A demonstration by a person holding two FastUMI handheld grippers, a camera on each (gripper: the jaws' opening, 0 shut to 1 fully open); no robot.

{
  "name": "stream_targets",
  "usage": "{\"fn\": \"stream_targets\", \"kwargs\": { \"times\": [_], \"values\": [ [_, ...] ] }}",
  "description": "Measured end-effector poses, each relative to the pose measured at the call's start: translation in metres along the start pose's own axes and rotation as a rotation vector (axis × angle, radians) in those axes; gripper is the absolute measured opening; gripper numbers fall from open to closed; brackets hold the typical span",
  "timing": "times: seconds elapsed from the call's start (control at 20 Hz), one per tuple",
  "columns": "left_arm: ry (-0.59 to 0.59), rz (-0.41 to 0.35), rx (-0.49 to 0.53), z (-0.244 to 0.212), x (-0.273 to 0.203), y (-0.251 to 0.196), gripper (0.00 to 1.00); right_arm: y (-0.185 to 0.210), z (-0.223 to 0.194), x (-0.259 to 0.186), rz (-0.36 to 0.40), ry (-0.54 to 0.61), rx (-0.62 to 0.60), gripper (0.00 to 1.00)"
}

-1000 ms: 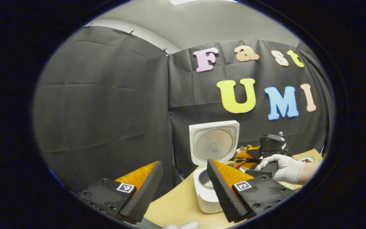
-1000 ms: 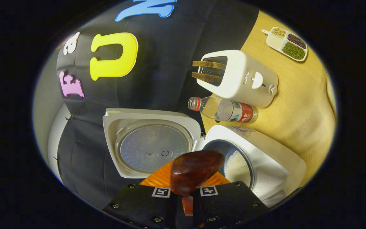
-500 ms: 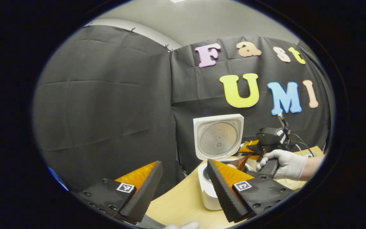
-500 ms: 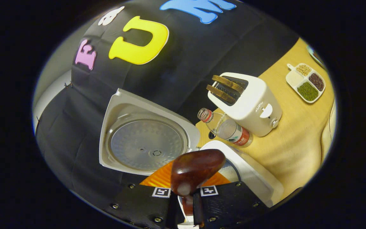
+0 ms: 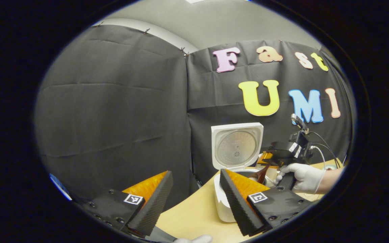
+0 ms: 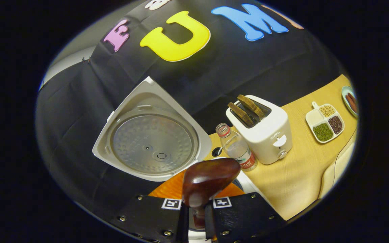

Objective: Close the left gripper, press the button to open the rice cooker; take a wooden spoon from the chopstick holder with the right hand, scoop a spoonful of rice and pour it into the rice cooker, then put the wooden spoon back into the chopstick holder.

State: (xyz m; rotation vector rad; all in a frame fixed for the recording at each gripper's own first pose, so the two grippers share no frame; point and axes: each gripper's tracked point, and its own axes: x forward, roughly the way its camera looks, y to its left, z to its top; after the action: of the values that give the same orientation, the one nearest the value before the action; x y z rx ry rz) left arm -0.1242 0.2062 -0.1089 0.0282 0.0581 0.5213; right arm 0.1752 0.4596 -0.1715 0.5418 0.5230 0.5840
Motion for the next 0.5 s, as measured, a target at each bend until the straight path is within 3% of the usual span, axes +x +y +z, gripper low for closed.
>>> {"fn": "stream_targets", "kwargs": {
  "times": [0.5],
  "values": [
    [-0.006,0.003,0.008,0.0,-0.008,0.0,0.99,0.036,0.018,-0.013,0.005,-0.117,-0.359,0.19]
  ]
}}
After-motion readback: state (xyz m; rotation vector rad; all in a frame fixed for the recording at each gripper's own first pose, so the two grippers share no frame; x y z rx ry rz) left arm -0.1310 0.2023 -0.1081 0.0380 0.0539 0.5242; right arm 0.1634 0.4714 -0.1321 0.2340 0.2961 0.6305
